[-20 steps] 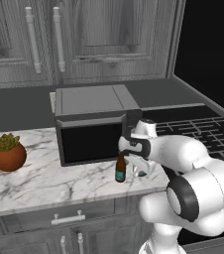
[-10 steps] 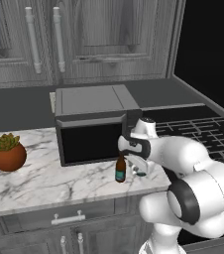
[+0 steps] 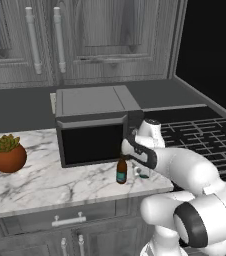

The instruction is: Place the microwavable item in the microwave. Then, close the microwave door and press the start button.

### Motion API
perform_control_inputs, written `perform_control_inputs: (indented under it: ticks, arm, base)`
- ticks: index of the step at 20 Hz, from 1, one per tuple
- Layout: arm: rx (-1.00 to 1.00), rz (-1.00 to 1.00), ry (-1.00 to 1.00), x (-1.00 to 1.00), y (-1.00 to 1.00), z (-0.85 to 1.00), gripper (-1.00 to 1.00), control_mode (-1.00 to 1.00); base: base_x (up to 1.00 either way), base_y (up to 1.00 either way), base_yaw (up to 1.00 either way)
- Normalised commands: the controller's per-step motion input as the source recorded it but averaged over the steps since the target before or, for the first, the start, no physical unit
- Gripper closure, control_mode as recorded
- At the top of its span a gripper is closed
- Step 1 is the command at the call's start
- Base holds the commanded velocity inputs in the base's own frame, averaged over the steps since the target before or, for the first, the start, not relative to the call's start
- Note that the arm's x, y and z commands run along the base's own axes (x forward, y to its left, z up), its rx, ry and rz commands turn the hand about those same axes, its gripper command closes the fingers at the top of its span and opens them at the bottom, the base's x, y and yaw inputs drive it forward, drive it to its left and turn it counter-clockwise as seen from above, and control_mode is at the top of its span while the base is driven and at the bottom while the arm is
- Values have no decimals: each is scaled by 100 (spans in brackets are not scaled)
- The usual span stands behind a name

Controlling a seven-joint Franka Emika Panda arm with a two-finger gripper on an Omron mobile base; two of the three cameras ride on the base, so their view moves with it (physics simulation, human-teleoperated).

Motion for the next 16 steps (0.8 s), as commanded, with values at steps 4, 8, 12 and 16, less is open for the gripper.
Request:
perform_control_inputs:
  ticks: [4, 8, 12, 16]
  arm:
    - [0, -10, -11, -63, -4, 54, 100, -100]
    - [0, -6, -3, -52, -2, 77, 100, -100]
    - [0, -3, 0, -54, 0, 69, 100, -100]
    - [0, -1, 1, -49, 0, 53, 100, -100]
  base:
    - [0, 0, 0]
    - [0, 0, 0]
    - [0, 0, 0]
    - [0, 0, 0]
